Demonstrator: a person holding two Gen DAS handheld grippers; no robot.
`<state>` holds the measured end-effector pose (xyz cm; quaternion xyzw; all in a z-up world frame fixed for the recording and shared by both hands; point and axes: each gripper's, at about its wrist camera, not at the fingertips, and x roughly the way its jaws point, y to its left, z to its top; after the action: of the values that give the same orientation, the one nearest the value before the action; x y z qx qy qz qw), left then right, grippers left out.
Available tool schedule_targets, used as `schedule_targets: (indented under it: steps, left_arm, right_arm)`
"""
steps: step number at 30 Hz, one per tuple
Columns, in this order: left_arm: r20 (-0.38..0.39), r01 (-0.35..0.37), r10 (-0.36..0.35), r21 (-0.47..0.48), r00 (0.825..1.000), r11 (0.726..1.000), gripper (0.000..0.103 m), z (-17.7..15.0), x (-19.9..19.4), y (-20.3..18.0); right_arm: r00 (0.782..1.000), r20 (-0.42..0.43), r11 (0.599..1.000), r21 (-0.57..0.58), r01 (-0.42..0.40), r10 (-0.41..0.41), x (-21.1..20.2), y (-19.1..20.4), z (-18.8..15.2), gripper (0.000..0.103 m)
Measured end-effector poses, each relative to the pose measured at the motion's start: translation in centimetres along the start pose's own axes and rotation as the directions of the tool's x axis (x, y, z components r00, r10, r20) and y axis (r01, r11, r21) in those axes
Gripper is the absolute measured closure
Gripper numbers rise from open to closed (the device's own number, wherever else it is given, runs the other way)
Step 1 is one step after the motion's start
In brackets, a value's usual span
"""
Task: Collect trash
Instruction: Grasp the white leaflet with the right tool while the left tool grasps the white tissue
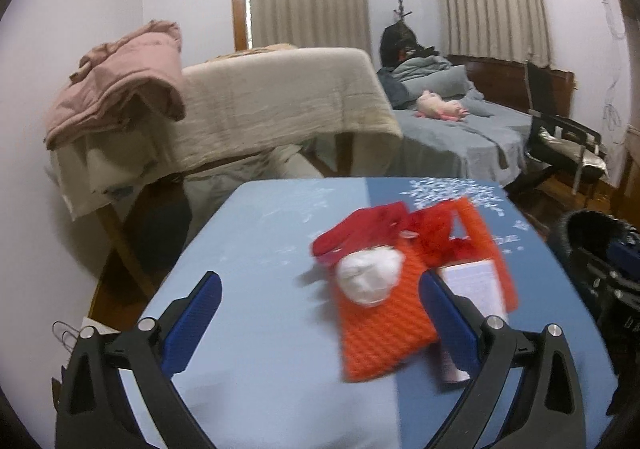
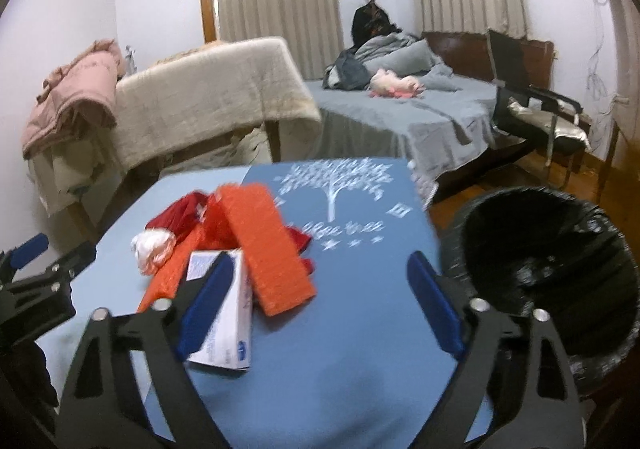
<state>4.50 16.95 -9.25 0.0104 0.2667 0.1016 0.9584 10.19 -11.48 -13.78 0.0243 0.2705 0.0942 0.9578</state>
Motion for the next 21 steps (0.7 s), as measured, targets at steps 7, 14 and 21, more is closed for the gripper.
schedule_targets:
  steps: [7, 14, 21]
  left_arm:
    - [-0.032, -0.017, 0.017, 0.001, 0.999, 1.000, 0.010, -1.0, 2.0, 1.8]
    - [-0.047, -0.038, 0.038, -0.002, 0.998, 0.999, 0.010, -1.6, 2.8, 3.5]
    - [-0.067, -0.033, 0.032, -0.016, 0.997, 0.999, 0.010, -2.1, 3.3, 4.2]
  right_arm:
    - [0.997, -0.066, 0.998, -0.057, -0.035, 0.031, 2.7, 3.8, -1.7, 0.021]
    - [0.991, -0.128, 0.993, -0.108, -0.055, 0.041, 4.1, 6.8, -3.7, 0.021]
    - [0.983, -0.184, 0.990, -0.133, -0.037, 0.012, 5.6, 7.6, -4.1, 0.021]
